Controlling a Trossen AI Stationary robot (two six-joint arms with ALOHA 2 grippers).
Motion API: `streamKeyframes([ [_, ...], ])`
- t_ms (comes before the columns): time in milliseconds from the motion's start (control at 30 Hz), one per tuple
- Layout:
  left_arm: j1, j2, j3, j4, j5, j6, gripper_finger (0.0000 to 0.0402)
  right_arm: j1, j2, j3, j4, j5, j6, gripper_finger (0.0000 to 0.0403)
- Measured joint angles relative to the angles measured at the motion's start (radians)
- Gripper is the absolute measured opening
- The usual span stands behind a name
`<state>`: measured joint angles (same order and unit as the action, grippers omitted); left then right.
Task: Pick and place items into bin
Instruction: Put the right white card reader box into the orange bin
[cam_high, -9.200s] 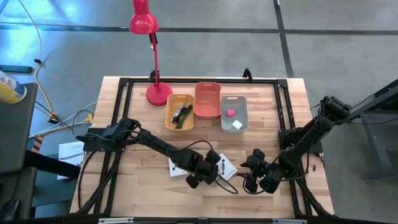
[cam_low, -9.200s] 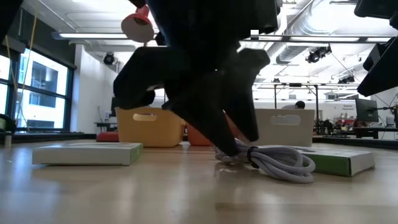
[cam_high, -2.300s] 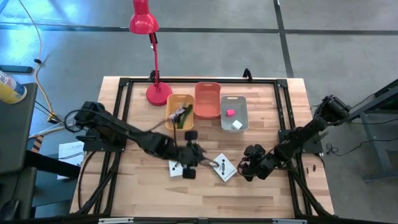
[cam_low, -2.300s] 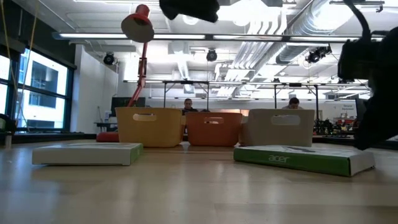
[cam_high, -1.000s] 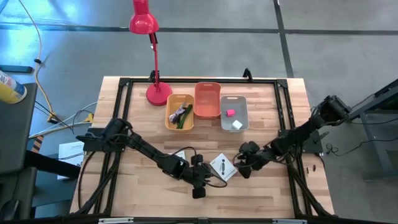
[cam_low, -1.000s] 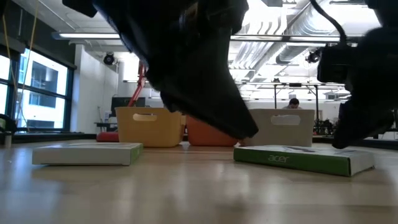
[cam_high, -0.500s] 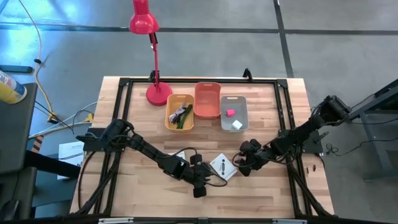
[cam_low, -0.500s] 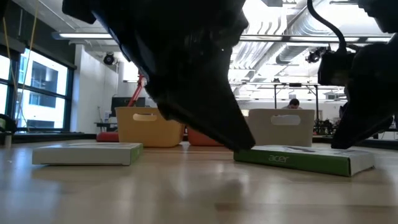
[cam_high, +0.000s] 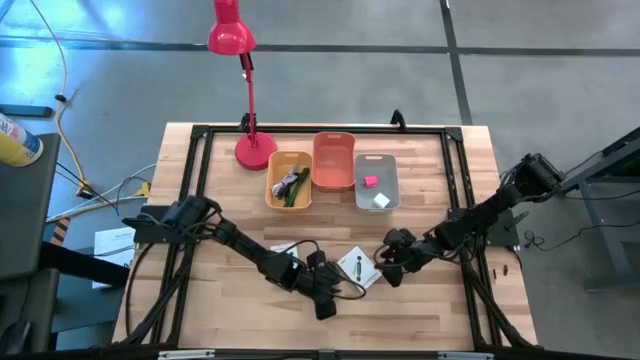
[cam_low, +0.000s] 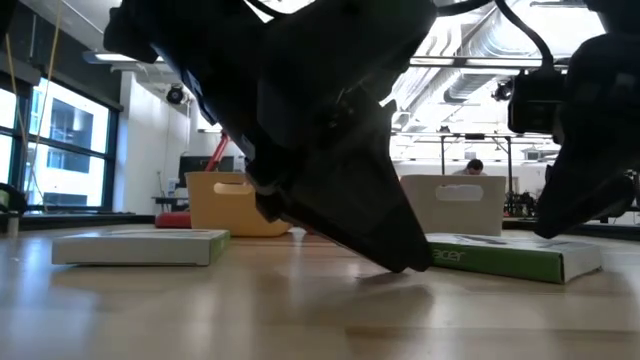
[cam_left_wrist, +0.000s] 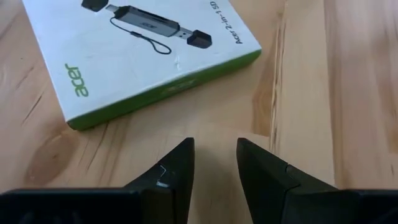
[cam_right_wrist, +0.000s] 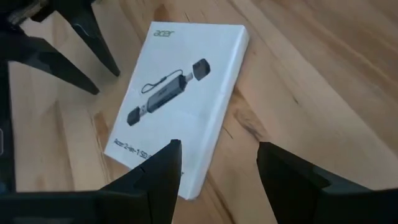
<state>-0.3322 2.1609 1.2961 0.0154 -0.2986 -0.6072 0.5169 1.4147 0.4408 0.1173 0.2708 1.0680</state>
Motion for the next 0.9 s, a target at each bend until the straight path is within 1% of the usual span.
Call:
streamKeyframes([
  [167, 0.011, 0.0, 0.0, 0.0, -0.005, -0.011, 0.011, 0.0, 0.002, 0.0, 0.018, -0.014, 0.017, 0.0199],
  [267, 0.018, 0.001, 0.0, 0.006, -0.008, -0.011, 0.011, 0.0, 0.026, 0.0, 0.031, -0.033, 0.04, 0.0199],
  [333, 0.021, 0.003, 0.0, 0.014, -0.007, -0.01, 0.011, 0.0, 0.062, 0.0, 0.062, -0.056, 0.057, 0.0199],
  [433, 0.025, 0.003, 0.0, 0.015, -0.005, -0.007, 0.011, 0.0, 0.129, 0.005, 0.171, -0.087, 0.058, 0.0199],
  [567, 0.025, 0.003, 0.0, 0.013, -0.007, -0.003, 0.011, 0.0, 0.222, 0.055, 0.263, -0.091, 0.055, 0.0199],
  [733, 0.023, -0.003, 0.0, -0.048, 0.002, 0.0, 0.011, 0.0, 0.306, 0.153, 0.241, -0.137, -0.003, 0.0199],
  [800, 0.022, -0.004, 0.001, -0.088, 0.015, 0.001, 0.0111, 0.0, 0.319, 0.186, 0.216, -0.164, -0.023, 0.0199],
  [900, 0.023, -0.005, 0.003, -0.125, 0.045, 0.002, 0.0111, 0.0, 0.32, 0.208, 0.179, -0.172, -0.034, 0.0199],
])
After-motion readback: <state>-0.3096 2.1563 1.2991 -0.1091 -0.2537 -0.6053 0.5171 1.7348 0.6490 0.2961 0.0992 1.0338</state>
